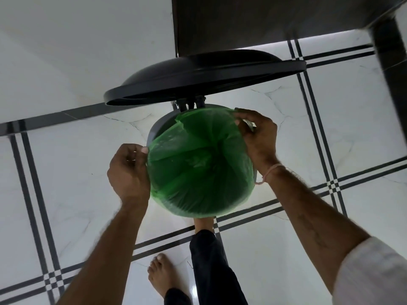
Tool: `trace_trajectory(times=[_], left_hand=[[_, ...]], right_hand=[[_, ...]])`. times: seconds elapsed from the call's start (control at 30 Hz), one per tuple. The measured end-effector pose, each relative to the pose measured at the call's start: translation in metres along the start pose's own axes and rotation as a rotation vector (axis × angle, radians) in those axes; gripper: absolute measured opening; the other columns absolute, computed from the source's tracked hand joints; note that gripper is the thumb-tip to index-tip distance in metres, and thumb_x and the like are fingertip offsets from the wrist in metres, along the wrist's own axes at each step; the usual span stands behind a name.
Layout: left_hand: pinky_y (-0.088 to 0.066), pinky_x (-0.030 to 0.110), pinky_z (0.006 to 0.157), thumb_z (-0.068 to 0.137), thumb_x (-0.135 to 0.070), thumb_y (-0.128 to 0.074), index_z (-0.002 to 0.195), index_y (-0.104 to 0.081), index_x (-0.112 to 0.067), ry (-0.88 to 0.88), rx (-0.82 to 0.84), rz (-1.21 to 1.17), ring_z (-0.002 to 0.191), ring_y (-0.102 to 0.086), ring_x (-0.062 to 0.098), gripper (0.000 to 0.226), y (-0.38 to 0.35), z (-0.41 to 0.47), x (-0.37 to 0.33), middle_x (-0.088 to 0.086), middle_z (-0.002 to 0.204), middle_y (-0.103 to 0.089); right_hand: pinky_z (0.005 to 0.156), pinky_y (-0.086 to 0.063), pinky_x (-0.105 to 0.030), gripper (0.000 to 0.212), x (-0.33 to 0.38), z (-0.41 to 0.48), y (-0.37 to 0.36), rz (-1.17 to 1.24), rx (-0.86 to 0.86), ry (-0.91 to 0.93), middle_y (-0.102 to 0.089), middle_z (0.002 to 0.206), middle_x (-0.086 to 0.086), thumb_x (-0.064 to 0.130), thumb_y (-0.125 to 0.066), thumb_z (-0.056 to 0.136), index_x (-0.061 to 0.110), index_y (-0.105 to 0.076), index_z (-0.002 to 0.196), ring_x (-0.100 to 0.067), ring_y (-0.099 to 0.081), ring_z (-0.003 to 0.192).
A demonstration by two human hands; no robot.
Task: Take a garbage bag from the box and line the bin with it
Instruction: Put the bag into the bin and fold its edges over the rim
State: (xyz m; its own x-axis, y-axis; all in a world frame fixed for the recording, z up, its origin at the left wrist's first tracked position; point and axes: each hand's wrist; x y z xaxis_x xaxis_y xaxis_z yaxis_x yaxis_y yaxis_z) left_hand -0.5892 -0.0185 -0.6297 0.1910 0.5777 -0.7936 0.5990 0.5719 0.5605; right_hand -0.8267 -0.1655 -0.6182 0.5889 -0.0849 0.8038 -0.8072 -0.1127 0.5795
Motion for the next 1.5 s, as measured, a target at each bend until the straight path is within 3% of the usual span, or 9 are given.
trace_trajectory(times=[0.1, 0.27, 0.47, 0.57, 0.67, 0.8, 0.97, 1.2, 1.5], left_hand=[[-0.045, 0.02, 0.066, 0.097, -0.024, -0.062, 0.091, -0.065, -0.013, 0.016, 0.038, 0.055, 0.062, -0.054, 0.006, 0.013, -0.002, 0.009, 0.004, -0.002, 0.078, -0.068], [-0.045, 0.031, 0.07, 0.099, -0.016, -0.051, 0.109, -0.056, -0.015, 0.024, 0.037, -0.062, 0.065, -0.053, 0.004, 0.011, -0.005, 0.022, 0.002, -0.008, 0.081, -0.057], [-0.037, 0.031, 0.074, 0.083, 0.013, -0.031, 0.084, -0.069, -0.008, 0.068, 0.18, -0.121, 0.066, -0.044, 0.003, 0.043, -0.015, 0.053, -0.002, -0.022, 0.079, -0.065], [-0.041, 0.035, 0.075, 0.081, 0.015, -0.029, 0.092, -0.073, -0.001, 0.098, 0.221, -0.098, 0.074, -0.051, 0.011, 0.048, -0.015, 0.06, 0.002, -0.024, 0.079, -0.071], [-0.055, 0.036, 0.089, 0.092, 0.01, -0.032, 0.094, -0.077, -0.017, 0.147, 0.3, -0.107, 0.094, -0.066, 0.018, 0.053, -0.009, 0.058, 0.001, 0.002, 0.103, -0.077], [-0.061, 0.032, 0.073, 0.105, -0.001, -0.035, 0.1, -0.077, -0.024, 0.252, 0.439, -0.228, 0.077, -0.07, 0.02, 0.048, -0.003, 0.049, 0.008, 0.004, 0.089, -0.077], [-0.061, 0.029, 0.063, 0.092, 0.018, -0.033, 0.101, -0.073, -0.012, 0.321, 0.47, -0.286, 0.07, -0.068, 0.022, 0.051, 0.001, 0.039, 0.009, 0.014, 0.088, -0.072], [-0.059, 0.037, 0.082, 0.107, -0.02, -0.052, 0.097, -0.072, -0.02, 0.359, 0.281, -0.398, 0.085, -0.068, 0.022, 0.022, 0.01, -0.005, 0.024, 0.007, 0.097, -0.073], [-0.064, 0.027, 0.072, 0.104, -0.014, -0.055, 0.098, -0.064, -0.015, 0.756, 0.139, -0.727, 0.078, -0.073, 0.012, 0.011, 0.011, -0.07, 0.035, -0.001, 0.087, -0.077]], right_hand=[[0.102, -0.056, -0.034, 0.024, 0.0, 0.005, 0.002, 0.011, -0.02, -0.022, -0.08, 0.11, 0.004, 0.005, -0.068, 0.092, 0.014, -0.082, 0.109, -0.006, -0.073, 0.108], [0.092, -0.056, -0.018, 0.027, -0.004, 0.021, 0.003, 0.128, -0.006, -0.075, -0.078, 0.114, 0.002, 0.002, -0.065, 0.092, 0.013, -0.08, 0.112, -0.015, -0.073, 0.105], [0.106, -0.052, -0.029, 0.042, -0.02, 0.039, 0.005, 0.17, 0.089, -0.118, -0.075, 0.124, -0.001, -0.004, -0.049, 0.093, 0.012, -0.076, 0.121, -0.013, -0.068, 0.116], [0.089, -0.057, -0.028, 0.053, -0.028, 0.038, 0.008, 0.131, 0.162, -0.184, -0.077, 0.103, 0.003, -0.012, -0.04, 0.091, 0.012, -0.078, 0.119, -0.005, -0.065, 0.089], [0.086, -0.057, -0.029, 0.055, -0.037, 0.034, 0.012, 0.103, 0.229, -0.27, -0.069, 0.077, 0.027, -0.014, -0.035, 0.093, 0.009, -0.077, 0.12, 0.001, -0.066, 0.081], [0.095, -0.061, -0.049, 0.055, -0.033, 0.021, 0.021, 0.161, 0.245, -0.308, -0.079, 0.106, -0.013, -0.015, -0.034, 0.088, 0.004, -0.078, 0.116, -0.031, -0.076, 0.104], [0.096, -0.059, -0.055, 0.054, -0.045, 0.001, 0.033, 0.172, 0.277, -0.318, -0.077, 0.111, -0.019, -0.006, -0.037, 0.082, 0.005, -0.077, 0.116, -0.036, -0.074, 0.107], [0.093, -0.061, -0.05, 0.03, -0.057, -0.046, 0.034, 0.284, 0.004, -0.38, -0.077, 0.111, -0.016, 0.004, -0.055, 0.09, 0.008, -0.077, 0.11, -0.042, -0.071, 0.104], [0.073, -0.054, -0.039, 0.027, -0.054, -0.094, 0.023, 0.583, -0.213, -0.522, -0.07, 0.098, -0.017, 0.019, -0.063, 0.102, -0.006, -0.066, 0.111, -0.026, -0.063, 0.087]])
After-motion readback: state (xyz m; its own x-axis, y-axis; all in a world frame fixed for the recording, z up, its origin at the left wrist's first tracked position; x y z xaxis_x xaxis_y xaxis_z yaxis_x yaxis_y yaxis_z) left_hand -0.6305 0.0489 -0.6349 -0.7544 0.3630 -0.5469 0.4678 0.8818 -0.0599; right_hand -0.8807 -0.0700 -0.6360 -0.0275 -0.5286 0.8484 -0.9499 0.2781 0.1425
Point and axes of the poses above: each hand's wrist, its own z-axis towards the middle knuckle, its own y-axis out of the back of the hand, x = y × z
